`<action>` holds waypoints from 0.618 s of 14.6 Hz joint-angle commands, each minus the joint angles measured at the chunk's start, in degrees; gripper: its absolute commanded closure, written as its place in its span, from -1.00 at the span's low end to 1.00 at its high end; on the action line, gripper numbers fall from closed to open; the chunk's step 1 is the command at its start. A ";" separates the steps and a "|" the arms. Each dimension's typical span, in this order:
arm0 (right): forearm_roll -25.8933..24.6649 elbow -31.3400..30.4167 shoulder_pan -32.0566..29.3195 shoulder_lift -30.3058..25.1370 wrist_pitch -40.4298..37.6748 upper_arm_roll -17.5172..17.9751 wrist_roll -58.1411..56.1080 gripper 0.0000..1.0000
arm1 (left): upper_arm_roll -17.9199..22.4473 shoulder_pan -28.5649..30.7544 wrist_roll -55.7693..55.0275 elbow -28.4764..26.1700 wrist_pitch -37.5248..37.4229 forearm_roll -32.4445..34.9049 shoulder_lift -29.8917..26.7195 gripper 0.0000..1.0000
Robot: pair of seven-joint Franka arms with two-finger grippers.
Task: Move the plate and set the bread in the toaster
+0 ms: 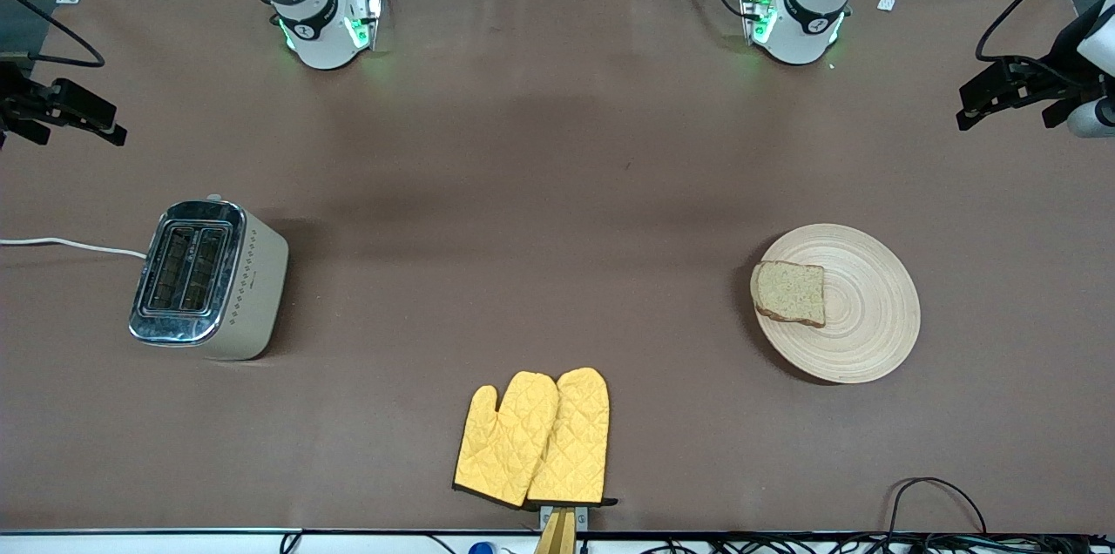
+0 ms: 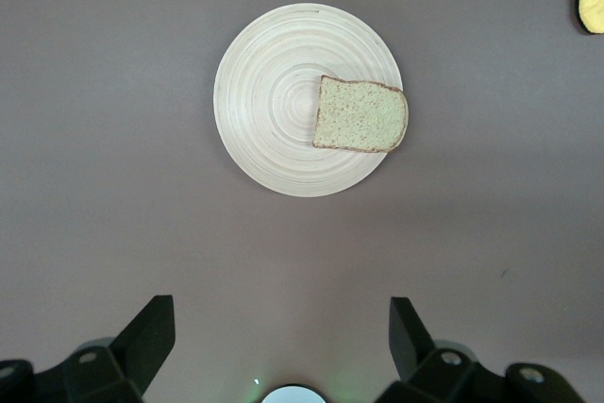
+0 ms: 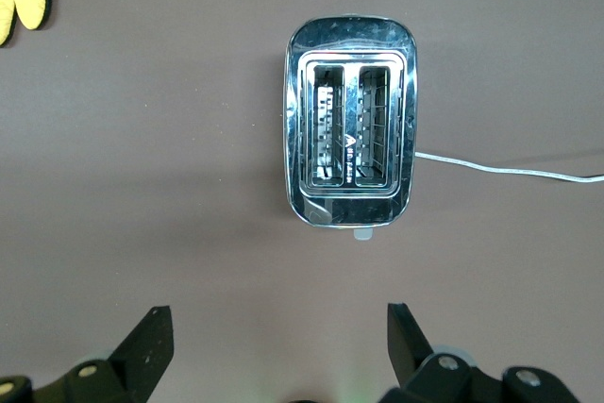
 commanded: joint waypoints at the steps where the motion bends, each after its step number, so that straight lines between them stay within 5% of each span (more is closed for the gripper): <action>1: 0.45 0.48 -0.73 0.18 -0.15 0.52 -0.12 -1.00 | -0.20 -0.11 0.78 0.74 -1.55 -0.15 -0.46 -1.00; 5: 0.45 0.48 -0.64 0.18 -0.15 0.52 -0.12 -1.00 | 0.24 0.24 1.48 0.83 -1.64 -0.93 0.68 -1.00; 9: 0.37 0.39 -0.56 0.18 0.37 0.52 -0.12 -1.00 | 1.12 7.51 4.90 0.65 1.86 -11.54 6.64 -1.00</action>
